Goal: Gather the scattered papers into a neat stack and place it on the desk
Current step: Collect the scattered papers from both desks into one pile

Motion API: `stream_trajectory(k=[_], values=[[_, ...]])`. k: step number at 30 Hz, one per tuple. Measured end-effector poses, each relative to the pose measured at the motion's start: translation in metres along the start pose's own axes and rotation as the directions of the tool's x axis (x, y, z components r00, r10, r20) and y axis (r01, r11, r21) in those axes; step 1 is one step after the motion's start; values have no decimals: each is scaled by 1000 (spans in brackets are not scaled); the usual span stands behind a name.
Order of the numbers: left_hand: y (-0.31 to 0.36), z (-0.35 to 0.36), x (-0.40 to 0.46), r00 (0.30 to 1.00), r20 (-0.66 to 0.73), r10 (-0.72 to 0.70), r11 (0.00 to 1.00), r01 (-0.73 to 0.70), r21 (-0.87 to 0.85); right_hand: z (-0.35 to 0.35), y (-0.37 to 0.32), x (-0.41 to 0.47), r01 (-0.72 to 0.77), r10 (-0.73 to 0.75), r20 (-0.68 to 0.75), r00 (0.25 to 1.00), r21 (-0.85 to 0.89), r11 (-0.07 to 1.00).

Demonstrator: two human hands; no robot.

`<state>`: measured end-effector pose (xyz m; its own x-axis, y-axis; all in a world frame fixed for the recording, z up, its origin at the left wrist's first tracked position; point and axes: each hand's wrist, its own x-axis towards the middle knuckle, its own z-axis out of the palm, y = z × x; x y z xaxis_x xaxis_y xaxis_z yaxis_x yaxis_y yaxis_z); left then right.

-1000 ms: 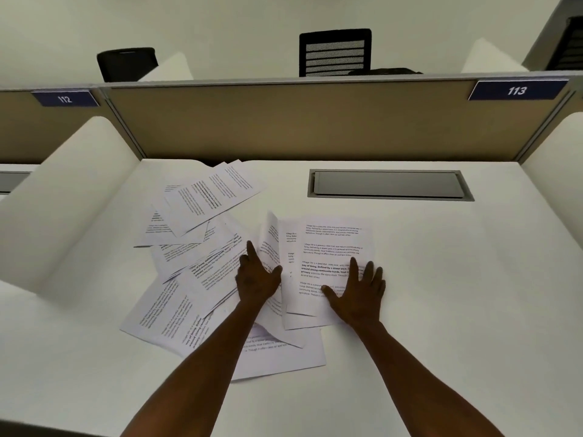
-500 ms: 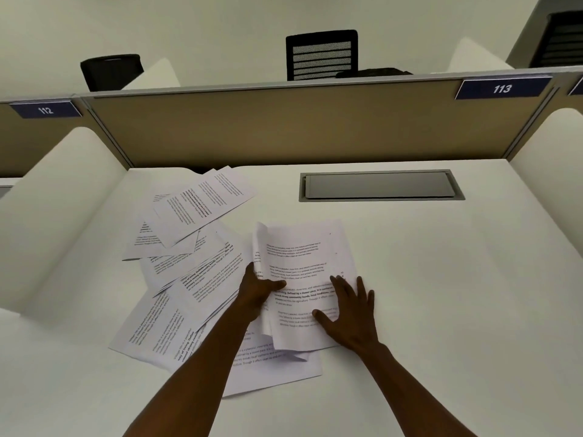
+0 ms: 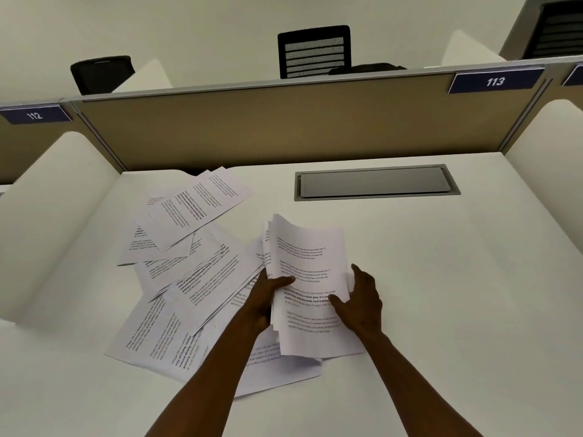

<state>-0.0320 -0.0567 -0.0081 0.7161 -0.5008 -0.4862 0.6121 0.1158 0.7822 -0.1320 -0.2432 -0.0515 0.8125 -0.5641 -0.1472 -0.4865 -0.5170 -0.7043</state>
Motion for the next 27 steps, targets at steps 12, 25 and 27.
stream_trajectory(k=[12,25,27], values=[[8,41,-39,976,216,-5,985,-33,170,-22,-1,4,-172,152,81,985,411,895],[-8,41,-35,999,29,-35,999,35,15,-73,31,-1,-253,7,277,961,865,434],[-14,45,-32,1000,5,-3,993,2,118,-81,38,2,-225,67,224,972,814,535]])
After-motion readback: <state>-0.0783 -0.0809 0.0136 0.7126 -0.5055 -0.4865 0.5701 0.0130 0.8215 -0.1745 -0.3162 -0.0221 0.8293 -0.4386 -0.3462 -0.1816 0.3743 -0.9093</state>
